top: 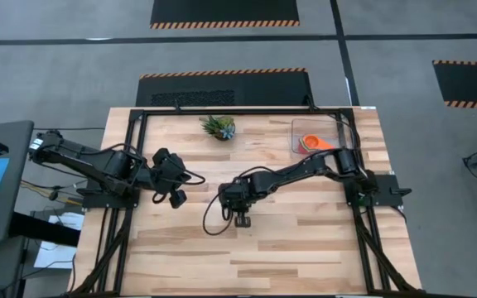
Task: Nest measuring cups in basket
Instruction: Stack the dark blue measuring cup into the orange measuring cup in the transparent bin
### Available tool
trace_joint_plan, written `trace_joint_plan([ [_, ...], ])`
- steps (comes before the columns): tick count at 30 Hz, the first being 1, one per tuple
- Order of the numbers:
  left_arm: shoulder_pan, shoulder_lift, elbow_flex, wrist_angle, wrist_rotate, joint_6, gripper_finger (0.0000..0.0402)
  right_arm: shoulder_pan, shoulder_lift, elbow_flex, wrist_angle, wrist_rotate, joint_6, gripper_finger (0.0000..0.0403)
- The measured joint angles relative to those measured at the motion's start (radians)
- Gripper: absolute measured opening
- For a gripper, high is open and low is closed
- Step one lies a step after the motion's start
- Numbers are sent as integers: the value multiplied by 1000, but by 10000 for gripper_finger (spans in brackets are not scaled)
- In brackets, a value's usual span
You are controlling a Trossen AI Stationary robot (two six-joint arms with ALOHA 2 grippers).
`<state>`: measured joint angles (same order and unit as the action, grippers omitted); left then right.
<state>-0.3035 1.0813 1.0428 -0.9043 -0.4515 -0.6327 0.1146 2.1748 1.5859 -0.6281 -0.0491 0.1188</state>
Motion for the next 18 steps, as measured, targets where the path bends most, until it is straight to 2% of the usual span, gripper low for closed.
trace_joint_plan([
  [5,0,0,0,0,0,0,0,-28,16,182,-296,46,69,8],
  [11,0,0,0,0,0,0,0,-56,7,498,-735,267,80,6],
  [14,0,0,0,0,0,0,0,-84,5,631,-926,389,168,6],
  [16,0,0,0,0,0,0,0,-110,-22,666,-950,419,226,6],
  [18,0,0,0,0,0,0,0,-142,-89,662,-932,397,237,6],
])
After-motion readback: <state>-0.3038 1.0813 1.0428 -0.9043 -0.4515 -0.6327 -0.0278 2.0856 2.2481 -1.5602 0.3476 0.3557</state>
